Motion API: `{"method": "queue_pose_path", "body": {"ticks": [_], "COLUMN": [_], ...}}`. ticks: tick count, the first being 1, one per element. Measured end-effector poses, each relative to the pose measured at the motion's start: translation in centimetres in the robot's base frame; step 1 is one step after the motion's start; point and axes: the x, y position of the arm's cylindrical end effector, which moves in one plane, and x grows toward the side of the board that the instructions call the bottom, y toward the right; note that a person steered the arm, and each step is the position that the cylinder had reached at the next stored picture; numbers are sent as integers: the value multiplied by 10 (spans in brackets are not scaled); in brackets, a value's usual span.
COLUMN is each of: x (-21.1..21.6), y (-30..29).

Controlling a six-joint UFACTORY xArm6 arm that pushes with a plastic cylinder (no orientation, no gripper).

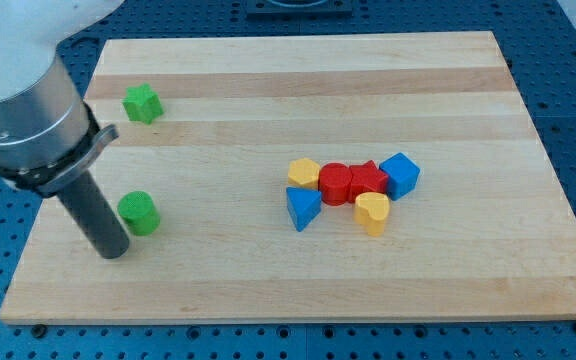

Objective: Push the green circle closer to blue triangle

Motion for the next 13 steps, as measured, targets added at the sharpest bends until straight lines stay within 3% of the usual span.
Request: {"method": "queue_pose_path", "body": {"ticks": [2,3,5,13], "x": [-11,-38,-38,-38], "y": [-18,-13,-4,176]}}
